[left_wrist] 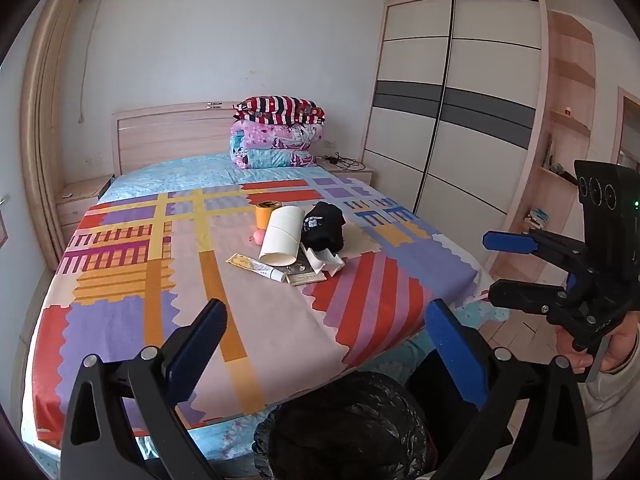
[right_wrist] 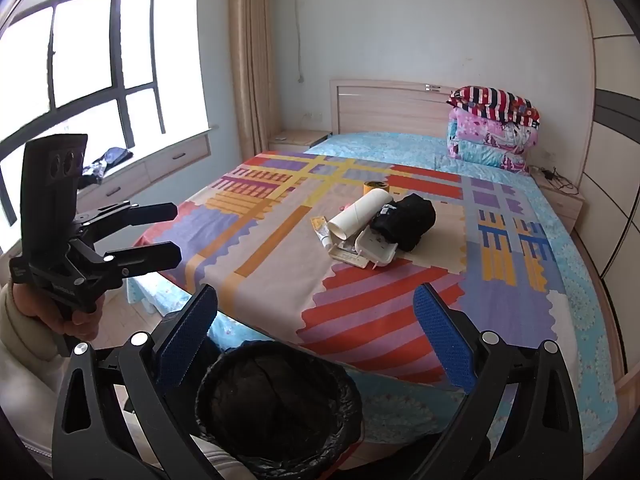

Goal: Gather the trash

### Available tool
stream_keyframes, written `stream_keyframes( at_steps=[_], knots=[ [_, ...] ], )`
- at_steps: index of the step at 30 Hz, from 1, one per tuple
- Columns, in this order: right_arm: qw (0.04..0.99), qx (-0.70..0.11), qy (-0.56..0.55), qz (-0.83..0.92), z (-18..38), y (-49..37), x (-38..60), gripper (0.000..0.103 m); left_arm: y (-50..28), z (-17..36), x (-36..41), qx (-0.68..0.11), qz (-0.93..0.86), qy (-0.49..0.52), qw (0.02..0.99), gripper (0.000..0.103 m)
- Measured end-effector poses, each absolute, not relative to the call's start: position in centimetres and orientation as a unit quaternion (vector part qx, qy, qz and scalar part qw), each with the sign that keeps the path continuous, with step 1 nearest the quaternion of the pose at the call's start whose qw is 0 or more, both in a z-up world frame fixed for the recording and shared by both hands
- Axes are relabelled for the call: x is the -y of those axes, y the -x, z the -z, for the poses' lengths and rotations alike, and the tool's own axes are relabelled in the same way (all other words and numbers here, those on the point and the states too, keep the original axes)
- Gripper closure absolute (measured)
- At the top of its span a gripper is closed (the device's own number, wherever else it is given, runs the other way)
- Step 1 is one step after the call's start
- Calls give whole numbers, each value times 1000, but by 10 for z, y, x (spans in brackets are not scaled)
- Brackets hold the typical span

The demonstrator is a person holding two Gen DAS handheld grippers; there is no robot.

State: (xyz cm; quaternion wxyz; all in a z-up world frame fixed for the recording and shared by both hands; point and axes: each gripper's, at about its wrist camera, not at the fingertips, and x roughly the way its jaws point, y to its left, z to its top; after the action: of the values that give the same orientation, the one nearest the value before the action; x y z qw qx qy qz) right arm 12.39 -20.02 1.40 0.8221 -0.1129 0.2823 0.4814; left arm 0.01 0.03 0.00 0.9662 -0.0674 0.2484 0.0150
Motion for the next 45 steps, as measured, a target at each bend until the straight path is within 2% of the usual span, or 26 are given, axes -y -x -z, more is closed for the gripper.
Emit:
stream_keyframes(
  at_steps=[45],
  knots=[
    [822, -283, 111, -482, -13, -122, 199, 4, -1, -4, 0, -249, -13, 70, 966, 7]
  ],
)
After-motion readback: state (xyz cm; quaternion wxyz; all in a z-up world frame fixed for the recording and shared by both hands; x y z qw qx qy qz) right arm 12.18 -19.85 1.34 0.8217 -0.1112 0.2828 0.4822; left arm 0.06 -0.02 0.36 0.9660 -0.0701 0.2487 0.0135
